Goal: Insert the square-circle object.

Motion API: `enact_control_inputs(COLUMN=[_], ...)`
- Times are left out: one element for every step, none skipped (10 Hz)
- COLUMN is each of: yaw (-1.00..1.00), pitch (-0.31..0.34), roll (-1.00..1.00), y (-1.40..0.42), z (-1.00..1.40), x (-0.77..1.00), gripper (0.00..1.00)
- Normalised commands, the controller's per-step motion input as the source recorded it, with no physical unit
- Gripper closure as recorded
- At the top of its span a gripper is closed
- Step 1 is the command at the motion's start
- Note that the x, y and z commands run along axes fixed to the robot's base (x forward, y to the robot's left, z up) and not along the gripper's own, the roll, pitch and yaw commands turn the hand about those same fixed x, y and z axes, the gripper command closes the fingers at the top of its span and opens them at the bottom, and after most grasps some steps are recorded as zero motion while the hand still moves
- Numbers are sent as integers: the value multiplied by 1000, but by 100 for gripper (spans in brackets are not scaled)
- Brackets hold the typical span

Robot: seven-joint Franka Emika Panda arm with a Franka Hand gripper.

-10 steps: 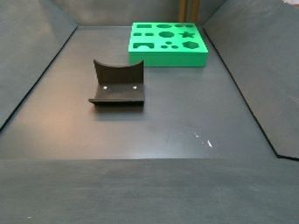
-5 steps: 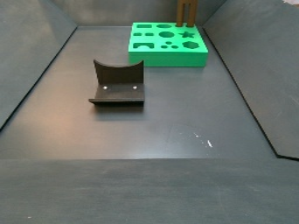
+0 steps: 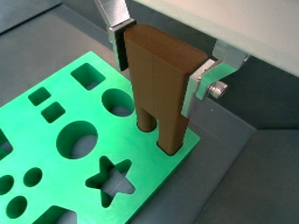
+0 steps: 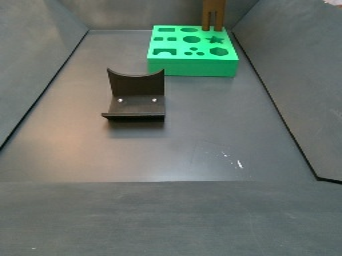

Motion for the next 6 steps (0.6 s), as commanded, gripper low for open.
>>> enact_control_inputs(yaw=[-23, 0, 0, 0, 0, 0], pitch=[-156, -130, -149, -140, -110, 0], roll=[-206, -179, -163, -83, -79, 0], y=[54, 94, 140, 3, 0, 0], z=[-374, -369, -394, -286, -117, 0], x=[0, 0, 0, -57, -20, 0], gripper=[100, 100, 100, 100, 100, 100])
